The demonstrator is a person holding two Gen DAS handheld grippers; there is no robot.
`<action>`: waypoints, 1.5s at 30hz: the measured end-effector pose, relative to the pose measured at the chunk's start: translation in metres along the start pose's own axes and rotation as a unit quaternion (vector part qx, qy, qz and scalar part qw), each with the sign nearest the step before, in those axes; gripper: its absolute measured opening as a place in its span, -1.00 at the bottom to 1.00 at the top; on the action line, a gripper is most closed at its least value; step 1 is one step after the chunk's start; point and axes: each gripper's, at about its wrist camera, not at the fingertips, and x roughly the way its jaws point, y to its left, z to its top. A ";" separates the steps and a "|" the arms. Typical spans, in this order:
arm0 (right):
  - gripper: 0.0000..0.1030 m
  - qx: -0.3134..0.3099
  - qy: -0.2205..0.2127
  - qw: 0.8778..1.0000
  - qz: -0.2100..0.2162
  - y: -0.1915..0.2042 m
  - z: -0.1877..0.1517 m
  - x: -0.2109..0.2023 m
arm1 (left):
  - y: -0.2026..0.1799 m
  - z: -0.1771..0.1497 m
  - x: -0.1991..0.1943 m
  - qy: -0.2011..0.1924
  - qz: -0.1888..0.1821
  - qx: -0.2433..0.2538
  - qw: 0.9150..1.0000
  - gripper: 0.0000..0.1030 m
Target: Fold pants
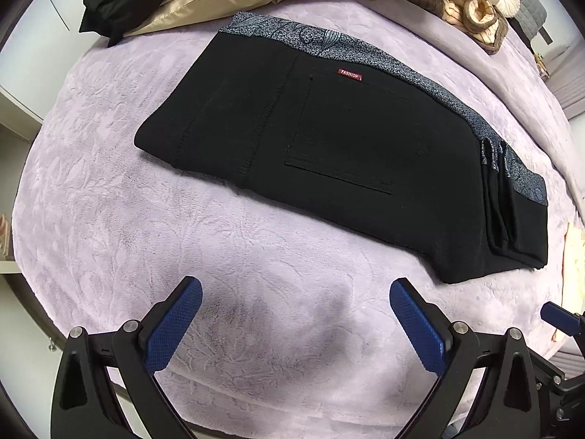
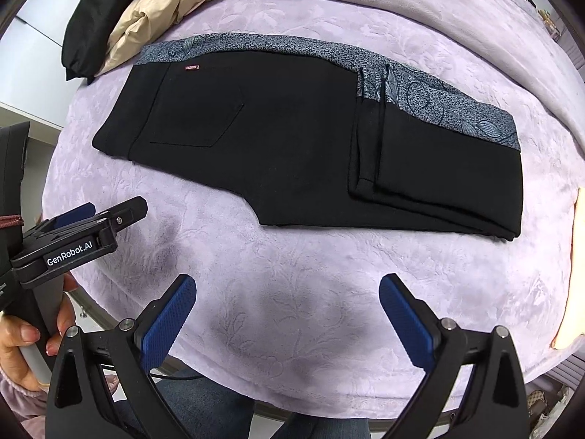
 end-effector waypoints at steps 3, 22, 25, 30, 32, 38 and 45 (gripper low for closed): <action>0.95 0.003 0.003 1.000 0.003 -0.002 0.001 0.002 | -0.001 0.001 0.002 0.003 -0.003 -0.003 1.000 1.00; 0.95 0.028 0.020 0.999 0.012 -0.014 0.001 0.014 | -0.016 0.017 0.015 0.015 -0.004 -0.013 1.000 1.00; 0.95 0.036 0.026 0.999 0.017 -0.017 0.001 0.017 | -0.015 0.024 0.018 0.017 -0.008 -0.018 1.000 1.00; 0.95 0.035 0.025 0.999 0.017 -0.018 0.003 0.017 | -0.012 0.035 0.018 0.014 -0.007 -0.022 1.000 1.00; 0.95 0.036 0.023 0.999 0.017 -0.018 0.005 0.016 | -0.009 0.041 0.018 0.014 -0.007 -0.023 1.000 1.00; 0.95 0.040 0.023 0.999 0.016 -0.021 0.008 0.015 | -0.010 0.049 0.020 0.012 -0.011 -0.027 1.000 1.00; 0.95 0.039 0.024 0.999 0.014 -0.021 0.011 0.016 | -0.009 0.055 0.018 0.013 -0.013 -0.027 0.999 1.00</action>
